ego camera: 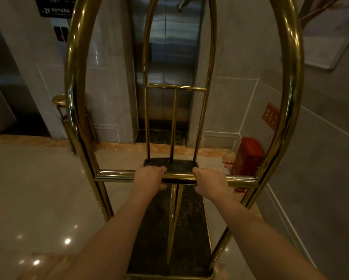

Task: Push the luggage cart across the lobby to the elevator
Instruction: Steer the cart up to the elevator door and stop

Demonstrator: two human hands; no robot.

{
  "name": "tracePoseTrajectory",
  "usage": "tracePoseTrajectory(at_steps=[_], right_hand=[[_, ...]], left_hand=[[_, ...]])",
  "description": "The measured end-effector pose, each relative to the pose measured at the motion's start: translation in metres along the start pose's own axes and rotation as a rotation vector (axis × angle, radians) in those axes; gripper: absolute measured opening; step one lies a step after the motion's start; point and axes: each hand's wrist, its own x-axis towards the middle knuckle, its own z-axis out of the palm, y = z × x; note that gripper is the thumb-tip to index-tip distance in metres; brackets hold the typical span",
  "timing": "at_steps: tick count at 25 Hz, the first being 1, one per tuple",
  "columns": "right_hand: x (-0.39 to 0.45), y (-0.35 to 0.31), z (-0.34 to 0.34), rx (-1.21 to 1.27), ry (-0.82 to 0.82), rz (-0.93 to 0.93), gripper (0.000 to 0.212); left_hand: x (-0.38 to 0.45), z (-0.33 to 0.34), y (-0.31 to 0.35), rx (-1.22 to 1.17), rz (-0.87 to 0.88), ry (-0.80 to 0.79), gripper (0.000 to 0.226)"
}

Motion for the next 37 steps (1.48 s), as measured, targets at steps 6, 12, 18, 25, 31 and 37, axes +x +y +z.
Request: tracePoseTrajectory(at_steps=[6, 12, 18, 25, 31, 37], right_hand=[[0.068, 0.030, 0.012, -0.002, 0.011, -0.029, 0.025], [0.125, 0.053, 0.014, -0.004, 0.007, -0.078, 0.024], [0.179, 0.068, 0.025, -0.003, -0.041, -0.056, 0.027], [0.229, 0.079, 0.039, -0.023, -0.045, 0.028, 0.029], [0.242, 0.084, 0.045, -0.034, -0.041, 0.046, 0.031], [0.242, 0.087, 0.045, -0.047, -0.023, 0.020, 0.028]], left_hand=[[0.067, 0.012, -0.015, -0.003, -0.062, 0.057, 0.029], [0.127, 0.015, -0.030, -0.018, -0.078, 0.063, 0.028], [0.178, 0.022, -0.048, -0.026, -0.051, 0.057, 0.026], [0.229, 0.034, -0.070, -0.039, 0.021, 0.047, 0.029], [0.244, 0.041, -0.078, -0.040, 0.044, 0.072, 0.032], [0.243, 0.045, -0.076, -0.024, 0.022, 0.082, 0.030]])
